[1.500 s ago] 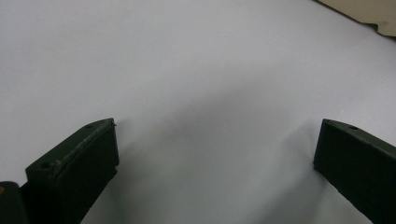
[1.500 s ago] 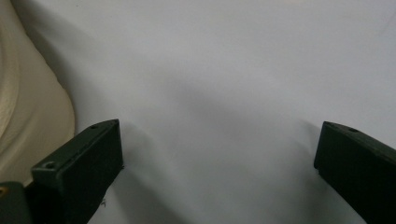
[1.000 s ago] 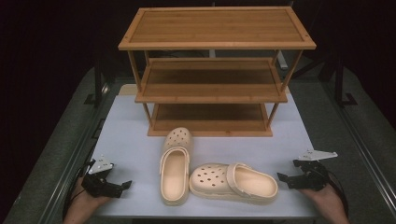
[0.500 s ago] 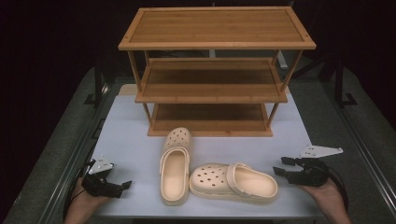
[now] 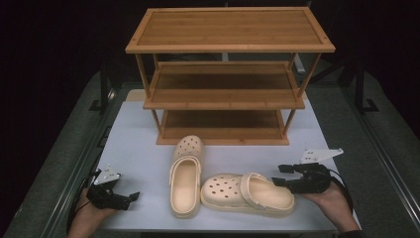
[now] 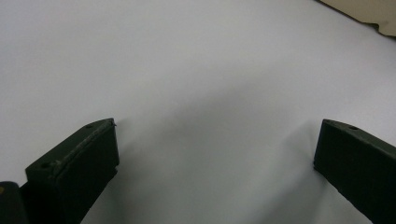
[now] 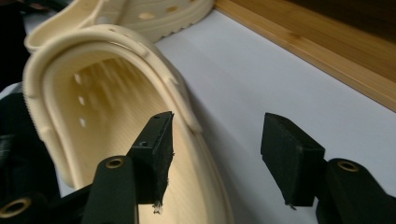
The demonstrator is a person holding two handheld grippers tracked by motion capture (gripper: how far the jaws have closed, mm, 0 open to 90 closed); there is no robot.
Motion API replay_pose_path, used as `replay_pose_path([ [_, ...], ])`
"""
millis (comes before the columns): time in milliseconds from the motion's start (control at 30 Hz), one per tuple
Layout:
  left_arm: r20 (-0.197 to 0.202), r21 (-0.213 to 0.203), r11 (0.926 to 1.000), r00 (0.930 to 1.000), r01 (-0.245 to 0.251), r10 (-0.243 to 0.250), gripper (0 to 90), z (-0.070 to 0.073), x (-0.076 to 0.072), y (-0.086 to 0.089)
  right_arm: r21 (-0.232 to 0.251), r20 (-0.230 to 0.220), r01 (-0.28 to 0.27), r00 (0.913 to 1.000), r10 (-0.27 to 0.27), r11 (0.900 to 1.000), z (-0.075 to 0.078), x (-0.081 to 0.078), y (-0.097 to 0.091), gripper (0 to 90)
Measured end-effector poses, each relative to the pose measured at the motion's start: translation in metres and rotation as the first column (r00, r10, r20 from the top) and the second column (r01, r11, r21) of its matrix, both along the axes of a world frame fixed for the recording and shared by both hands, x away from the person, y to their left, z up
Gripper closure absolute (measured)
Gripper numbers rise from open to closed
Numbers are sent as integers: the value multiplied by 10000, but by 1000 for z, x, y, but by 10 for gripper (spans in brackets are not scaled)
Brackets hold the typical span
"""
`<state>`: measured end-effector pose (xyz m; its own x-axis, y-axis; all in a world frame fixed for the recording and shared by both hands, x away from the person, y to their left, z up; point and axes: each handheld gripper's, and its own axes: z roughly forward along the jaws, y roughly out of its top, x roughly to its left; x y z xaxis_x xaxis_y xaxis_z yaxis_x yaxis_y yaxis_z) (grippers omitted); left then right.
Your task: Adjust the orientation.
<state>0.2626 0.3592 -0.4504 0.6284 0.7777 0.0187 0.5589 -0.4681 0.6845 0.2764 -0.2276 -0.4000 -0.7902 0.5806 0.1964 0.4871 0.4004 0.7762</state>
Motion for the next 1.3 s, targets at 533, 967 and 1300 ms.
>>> replay_pose_path([
  [533,-27,-12,10000,10000,-3,3,0,0,0,0,-70,-263,-1453,9891,1451,9894,0,13,41,418],
  [967,-47,-37,10000,10000,-8,8,0,0,1,0,-548,-335,-2146,9765,2130,9752,-6,25,70,539],
  [1300,-56,-41,10000,10000,-5,4,0,0,1,0,-738,-45,-2217,9750,2219,9723,-5,23,70,679],
])
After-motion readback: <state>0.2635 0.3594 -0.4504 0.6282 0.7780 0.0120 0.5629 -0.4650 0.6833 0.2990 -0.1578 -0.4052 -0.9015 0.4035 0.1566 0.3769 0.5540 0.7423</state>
